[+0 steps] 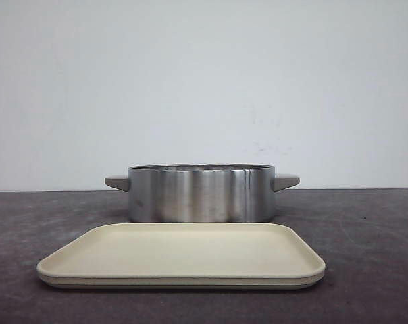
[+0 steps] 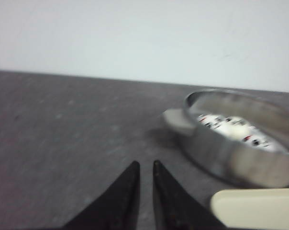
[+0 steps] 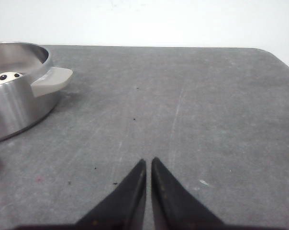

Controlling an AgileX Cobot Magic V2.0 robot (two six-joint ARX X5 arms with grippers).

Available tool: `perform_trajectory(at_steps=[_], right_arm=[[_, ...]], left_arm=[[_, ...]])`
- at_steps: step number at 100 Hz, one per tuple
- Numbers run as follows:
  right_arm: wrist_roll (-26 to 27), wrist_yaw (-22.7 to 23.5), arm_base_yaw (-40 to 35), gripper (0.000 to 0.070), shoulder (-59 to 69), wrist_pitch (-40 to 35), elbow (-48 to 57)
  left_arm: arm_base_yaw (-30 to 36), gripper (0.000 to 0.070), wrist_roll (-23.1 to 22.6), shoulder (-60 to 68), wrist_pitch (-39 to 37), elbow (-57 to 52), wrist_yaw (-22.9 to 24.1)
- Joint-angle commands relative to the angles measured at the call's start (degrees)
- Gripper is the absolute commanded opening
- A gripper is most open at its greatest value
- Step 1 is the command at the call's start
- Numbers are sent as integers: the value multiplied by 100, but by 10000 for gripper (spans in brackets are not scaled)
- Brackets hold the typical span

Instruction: Steam buns

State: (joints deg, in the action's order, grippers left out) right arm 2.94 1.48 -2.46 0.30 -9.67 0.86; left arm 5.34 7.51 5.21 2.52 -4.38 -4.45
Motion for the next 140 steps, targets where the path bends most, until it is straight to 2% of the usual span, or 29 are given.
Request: perform_trajectory(at_steps=[1,23,44,52,84,97,114,140], right_arm=[[-39,2,-2,12,-9,66,-17],[-39,2,-2,12,-9,66,-17],[-39,2,-2,12,-9,66,-17],[-39,2,-2,12,-9,66,-17],[-39,2,-2,12,-9,66,-17],[-39,2,-2,12,-9,66,-17],[-39,2,-2,12,-9,66,-17],[-39,2,-2,12,-9,66,-17]], left_arm=[[-133,0,31,-107,-131,116,15],[-520,0,66,-452,61,361,90],[-610,0,2,-505,608,361,905],[-627,0,-35,-505,831,363,1040],[-811,0,-433,-505,833,363,997],[-868,0,-660,-505,850,361,756],[-885,0,-83,-503,833,358,595],[-885,0,-76,-503,831,358,595]])
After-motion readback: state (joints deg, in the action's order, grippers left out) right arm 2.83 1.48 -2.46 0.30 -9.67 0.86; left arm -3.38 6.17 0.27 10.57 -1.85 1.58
